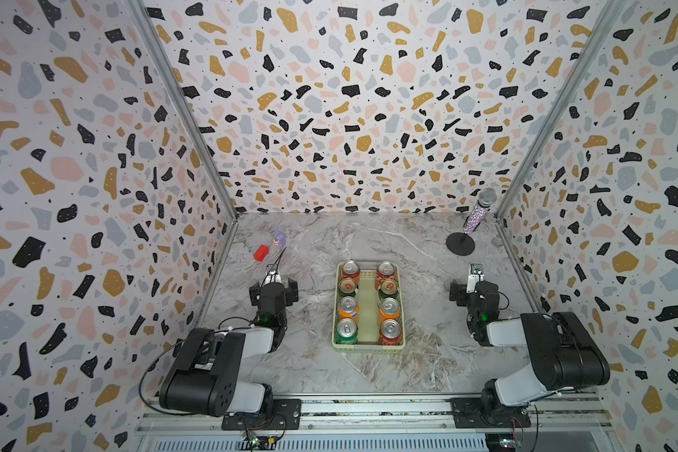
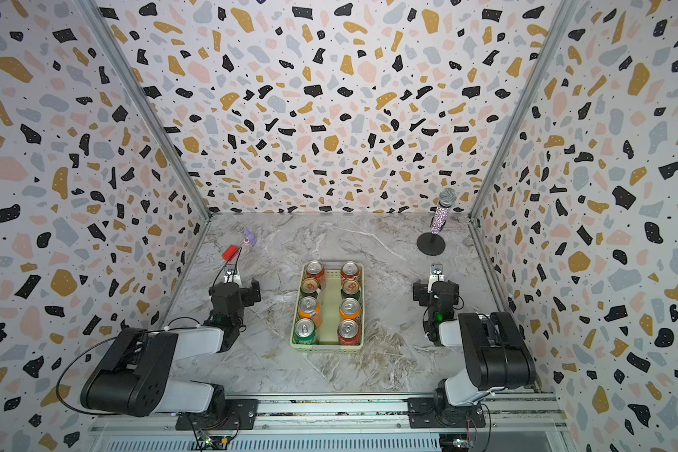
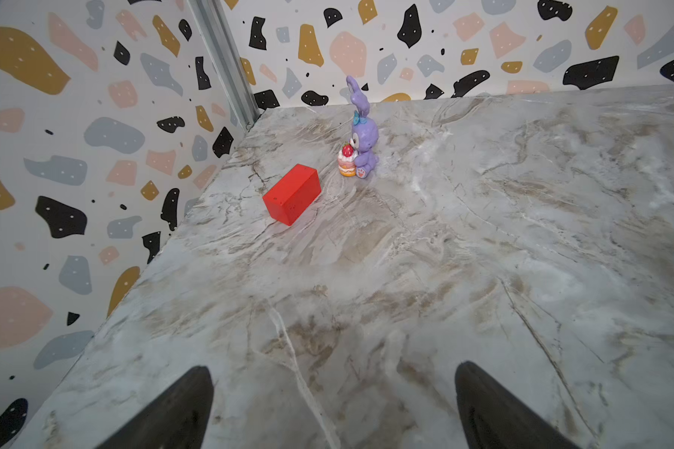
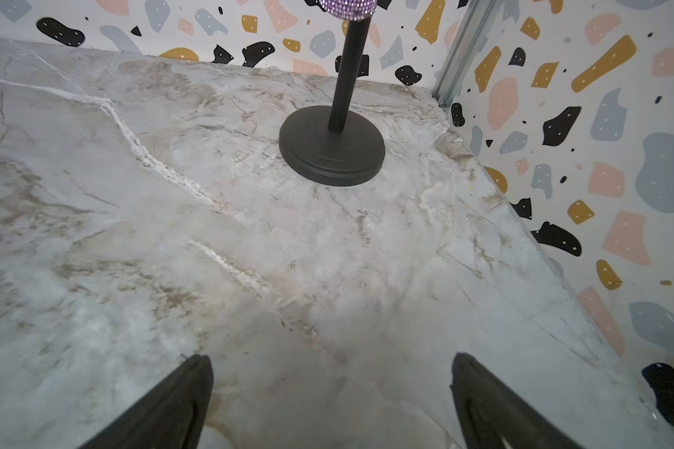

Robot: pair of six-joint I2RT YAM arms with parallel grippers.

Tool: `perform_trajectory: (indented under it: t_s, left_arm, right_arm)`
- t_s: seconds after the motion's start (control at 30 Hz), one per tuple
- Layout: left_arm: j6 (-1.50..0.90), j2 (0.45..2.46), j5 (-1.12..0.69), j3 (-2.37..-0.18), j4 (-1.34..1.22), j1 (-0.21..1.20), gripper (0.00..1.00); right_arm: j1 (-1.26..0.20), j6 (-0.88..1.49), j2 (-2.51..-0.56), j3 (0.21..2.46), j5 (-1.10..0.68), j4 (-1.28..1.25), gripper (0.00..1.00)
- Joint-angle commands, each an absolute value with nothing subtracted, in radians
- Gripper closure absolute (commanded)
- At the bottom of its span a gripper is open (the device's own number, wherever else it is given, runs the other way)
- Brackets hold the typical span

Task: Take out the drinks from the basket
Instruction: Pick up the drink from the basket.

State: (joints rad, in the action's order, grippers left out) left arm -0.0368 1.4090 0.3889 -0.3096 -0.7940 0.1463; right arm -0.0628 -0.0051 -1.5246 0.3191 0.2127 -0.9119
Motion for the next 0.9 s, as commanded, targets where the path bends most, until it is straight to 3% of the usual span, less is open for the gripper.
perform_trajectory:
  t_s: [0.0, 0.7, 0.87]
  left_arm:
    - [-0.029, 1.409, 0.387, -0.311, -0.825, 0.149, 0.0]
    - [-0.026, 1.406, 0.384, -0.309, -0.832, 0.149, 0.0]
    - [-0.036, 1.255, 0.392, -0.261, -0.775, 0.149, 0.01]
  right_arm:
    - [-0.061, -0.013, -1.516, 0.345, 0.212, -0.902, 0.0]
    - [-0.061, -0.011, -1.514, 0.34, 0.217, -0.909, 0.0]
    - [-0.061, 0.009, -1.485, 0.267, 0.268, -1.02, 0.0]
